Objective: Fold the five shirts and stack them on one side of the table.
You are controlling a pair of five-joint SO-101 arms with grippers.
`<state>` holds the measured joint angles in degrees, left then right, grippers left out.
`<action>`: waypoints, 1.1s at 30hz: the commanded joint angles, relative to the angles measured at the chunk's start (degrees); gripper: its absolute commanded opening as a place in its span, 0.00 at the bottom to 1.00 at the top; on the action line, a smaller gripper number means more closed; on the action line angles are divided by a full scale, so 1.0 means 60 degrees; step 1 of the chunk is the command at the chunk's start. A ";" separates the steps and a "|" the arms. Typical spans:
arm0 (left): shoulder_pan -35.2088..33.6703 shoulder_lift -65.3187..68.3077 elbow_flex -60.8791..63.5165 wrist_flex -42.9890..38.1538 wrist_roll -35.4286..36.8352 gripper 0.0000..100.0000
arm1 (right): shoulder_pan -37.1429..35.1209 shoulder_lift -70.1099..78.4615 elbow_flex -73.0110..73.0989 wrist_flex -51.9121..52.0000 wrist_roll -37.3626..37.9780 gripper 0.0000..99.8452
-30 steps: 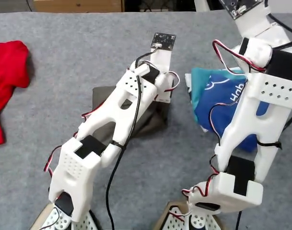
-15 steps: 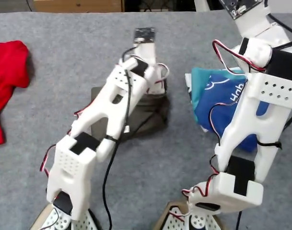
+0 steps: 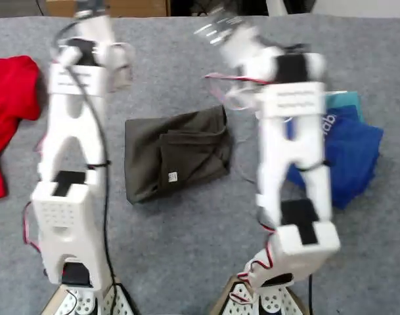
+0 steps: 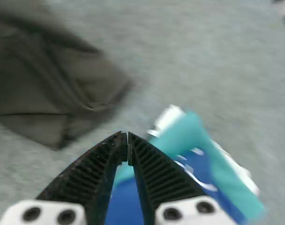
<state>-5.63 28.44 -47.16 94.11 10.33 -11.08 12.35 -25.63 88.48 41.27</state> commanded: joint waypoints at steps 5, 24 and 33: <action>-0.2103 -0.0220 0.5194 -0.2608 -0.1788 0.03 | -0.2154 0.2293 -0.0637 -0.0088 -0.1465 0.01; -0.2762 -0.0747 0.8579 -0.6608 -0.3209 0.03 | -0.3209 0.6425 -0.5355 0.0440 -0.1407 0.01; -0.2762 -0.0747 0.8579 -0.6608 -0.3209 0.03 | -0.3048 0.7714 -0.6879 0.1495 -0.1436 0.01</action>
<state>-21.89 24.66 4.26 57.01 -8.66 -29.63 58.95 -62.11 95.08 32.92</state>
